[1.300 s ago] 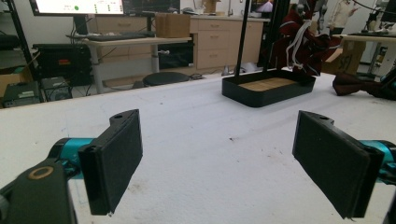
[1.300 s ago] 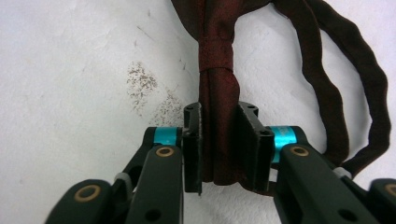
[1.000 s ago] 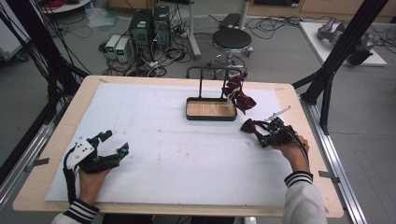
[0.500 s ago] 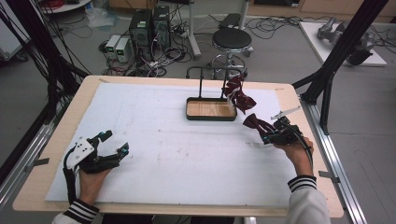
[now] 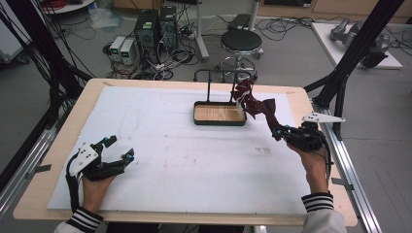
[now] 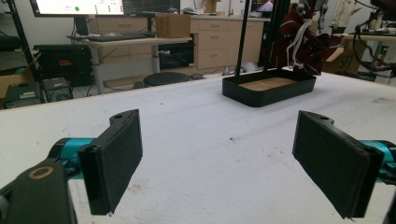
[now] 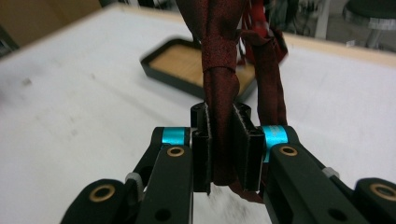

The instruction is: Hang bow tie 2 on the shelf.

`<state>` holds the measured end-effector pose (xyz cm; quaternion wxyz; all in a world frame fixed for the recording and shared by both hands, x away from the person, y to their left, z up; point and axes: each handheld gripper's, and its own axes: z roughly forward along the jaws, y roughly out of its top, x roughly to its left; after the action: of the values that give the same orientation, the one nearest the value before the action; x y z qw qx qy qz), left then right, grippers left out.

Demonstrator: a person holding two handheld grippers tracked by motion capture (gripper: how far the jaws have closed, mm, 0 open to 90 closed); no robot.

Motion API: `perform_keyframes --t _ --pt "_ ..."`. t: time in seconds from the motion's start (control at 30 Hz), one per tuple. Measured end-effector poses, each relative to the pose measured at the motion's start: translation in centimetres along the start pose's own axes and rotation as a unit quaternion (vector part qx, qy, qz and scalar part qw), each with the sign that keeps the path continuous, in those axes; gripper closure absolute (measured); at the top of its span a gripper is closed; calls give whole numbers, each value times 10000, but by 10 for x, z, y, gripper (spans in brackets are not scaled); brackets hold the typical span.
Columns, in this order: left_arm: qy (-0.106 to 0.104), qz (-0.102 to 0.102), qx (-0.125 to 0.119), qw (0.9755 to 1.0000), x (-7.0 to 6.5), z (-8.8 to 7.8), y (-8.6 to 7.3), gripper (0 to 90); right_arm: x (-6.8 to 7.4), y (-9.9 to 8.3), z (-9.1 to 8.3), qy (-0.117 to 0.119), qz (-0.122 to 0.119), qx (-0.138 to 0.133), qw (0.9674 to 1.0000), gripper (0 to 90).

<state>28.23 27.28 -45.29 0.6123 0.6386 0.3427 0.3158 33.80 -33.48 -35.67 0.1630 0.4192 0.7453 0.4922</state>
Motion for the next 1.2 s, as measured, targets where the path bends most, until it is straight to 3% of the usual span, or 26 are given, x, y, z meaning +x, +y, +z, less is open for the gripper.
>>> perform_keyframes --t 0.13,0.3,0.73,1.2 --pt "0 3 4 10000 0 0 0 163 6 4 -5 184 90 -551 9983 793" --pt "-2 -5 1 10000 0 0 0 163 12 11 -7 305 75 -854 9958 793" --pt "6 -18 -11 10000 0 0 0 164 26 34 0 407 -86 -1128 9928 792" --pt "3 -22 -16 10000 1 0 0 163 37 52 11 470 -229 -1231 9910 792"
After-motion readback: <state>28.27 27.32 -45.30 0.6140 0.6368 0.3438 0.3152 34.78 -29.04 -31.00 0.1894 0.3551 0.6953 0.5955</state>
